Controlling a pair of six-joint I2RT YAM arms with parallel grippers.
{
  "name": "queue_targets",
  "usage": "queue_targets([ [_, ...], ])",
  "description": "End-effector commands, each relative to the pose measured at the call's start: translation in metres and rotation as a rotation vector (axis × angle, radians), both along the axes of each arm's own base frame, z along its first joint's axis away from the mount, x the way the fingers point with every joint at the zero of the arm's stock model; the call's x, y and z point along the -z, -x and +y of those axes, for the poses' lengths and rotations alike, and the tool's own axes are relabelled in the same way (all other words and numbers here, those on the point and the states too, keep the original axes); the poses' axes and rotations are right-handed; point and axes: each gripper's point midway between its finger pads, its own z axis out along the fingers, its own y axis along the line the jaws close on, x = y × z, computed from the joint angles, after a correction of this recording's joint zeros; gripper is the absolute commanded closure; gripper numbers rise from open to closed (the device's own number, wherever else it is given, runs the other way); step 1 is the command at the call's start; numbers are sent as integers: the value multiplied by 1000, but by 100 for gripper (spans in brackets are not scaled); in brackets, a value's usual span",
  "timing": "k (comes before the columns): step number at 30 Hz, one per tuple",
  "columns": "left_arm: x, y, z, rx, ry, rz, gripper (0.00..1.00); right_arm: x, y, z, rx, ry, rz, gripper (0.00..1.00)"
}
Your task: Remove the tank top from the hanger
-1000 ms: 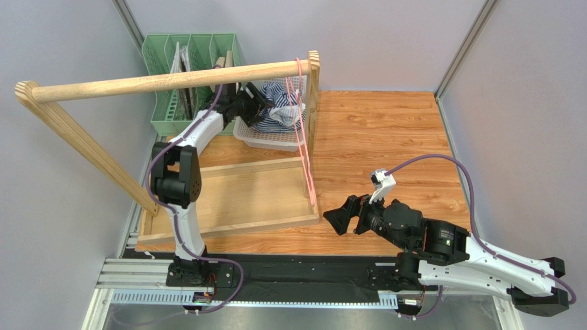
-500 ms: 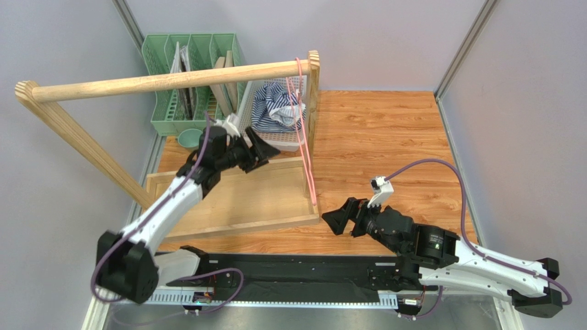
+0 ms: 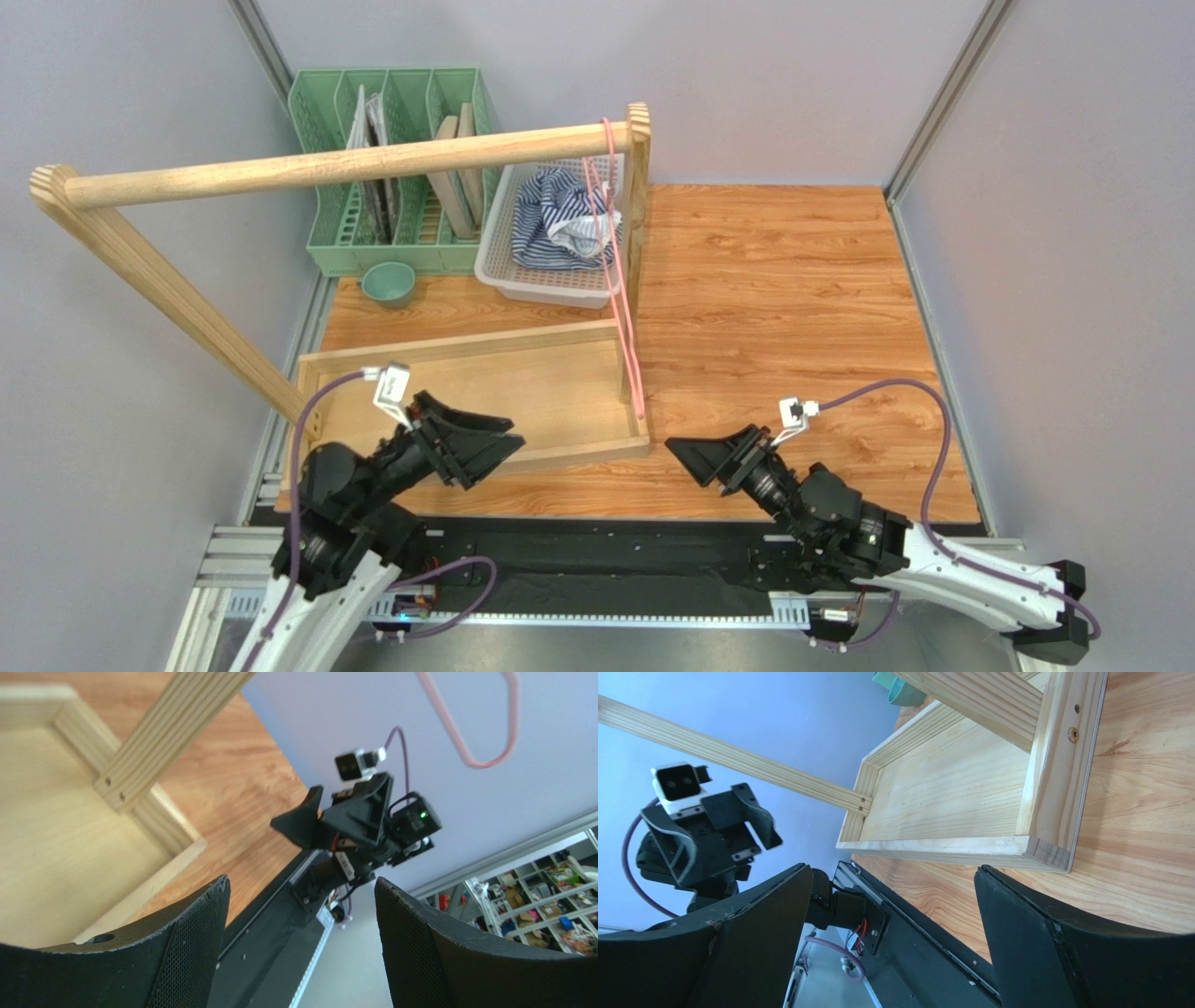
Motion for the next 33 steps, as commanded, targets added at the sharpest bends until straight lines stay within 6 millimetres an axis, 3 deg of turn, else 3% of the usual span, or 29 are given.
queue_targets([
  [1, 35, 20, -10, 129, -25, 56, 21, 50, -12, 0, 76, 27, 70, 7],
  [8, 60, 26, -15, 193, -56, 35, 21, 72, -15, -13, 129, 100, 114, 5],
  [20, 100, 15, -31, 256, 19, 116, 22, 82, -15, -20, 148, 119, 137, 2],
  [33, 111, 14, -31, 248, -11, 123, 22, 85, -17, -22, 162, 128, 142, 3],
])
